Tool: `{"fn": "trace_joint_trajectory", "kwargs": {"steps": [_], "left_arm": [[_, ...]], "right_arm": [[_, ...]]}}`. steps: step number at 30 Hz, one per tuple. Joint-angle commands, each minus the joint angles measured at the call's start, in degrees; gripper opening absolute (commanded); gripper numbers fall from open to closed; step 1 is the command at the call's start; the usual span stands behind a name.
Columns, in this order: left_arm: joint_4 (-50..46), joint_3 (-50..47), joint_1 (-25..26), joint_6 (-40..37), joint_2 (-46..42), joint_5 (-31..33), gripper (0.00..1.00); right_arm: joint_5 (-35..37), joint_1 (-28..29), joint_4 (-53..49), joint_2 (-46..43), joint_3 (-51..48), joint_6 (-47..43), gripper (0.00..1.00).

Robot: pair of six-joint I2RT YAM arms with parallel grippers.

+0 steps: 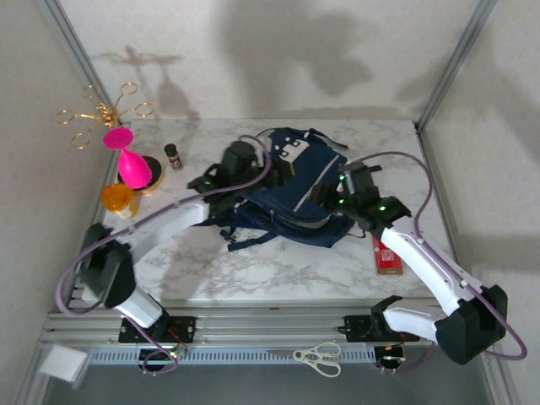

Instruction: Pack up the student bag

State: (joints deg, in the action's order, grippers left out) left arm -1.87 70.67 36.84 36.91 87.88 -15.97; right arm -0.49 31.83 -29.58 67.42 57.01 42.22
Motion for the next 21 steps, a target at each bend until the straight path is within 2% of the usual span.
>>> {"fn": "trace_joint_trajectory", "kwargs": {"steps": [1, 3, 7, 12, 15, 19, 21], "left_arm": [[0.0, -5.9, -1.9, -0.6, -3.7, 3.3, 0.52], [0.9, -10.0, -2.2, -0.5, -5.9, 4.7, 0.52], [4.2, -16.7, -2.2, 1.9, -8.1, 7.3, 0.53], [5.7, -19.8, -2.2, 4.2, -7.6, 9.5, 0.54], [7.9, -21.4, -2.0, 5.4, -5.9, 9.8, 0.54], [11.5, -22.1, -2.1, 6.9, -2.0, 10.3, 0.54], [11.9, -21.1, -2.1, 6.8, 0.4, 10.8, 0.54]], "right_arm": [[2.6, 7.5, 1.9, 3.6, -3.8, 6.3, 0.57], [2.2, 10.5, 5.0, 6.9, -5.0, 7.5, 0.57], [3.6, 9.8, 9.0, 10.9, -7.0, 6.0, 0.57], [-2.3, -0.7, 17.3, 14.1, -9.3, -3.2, 0.57], [-0.9, -3.9, 19.4, 15.8, -7.9, -9.8, 0.56], [-1.9, -2.5, 16.8, 15.4, -5.3, -10.8, 0.56], [0.6, 1.0, 14.9, 13.6, -5.8, -8.3, 0.56]]}}
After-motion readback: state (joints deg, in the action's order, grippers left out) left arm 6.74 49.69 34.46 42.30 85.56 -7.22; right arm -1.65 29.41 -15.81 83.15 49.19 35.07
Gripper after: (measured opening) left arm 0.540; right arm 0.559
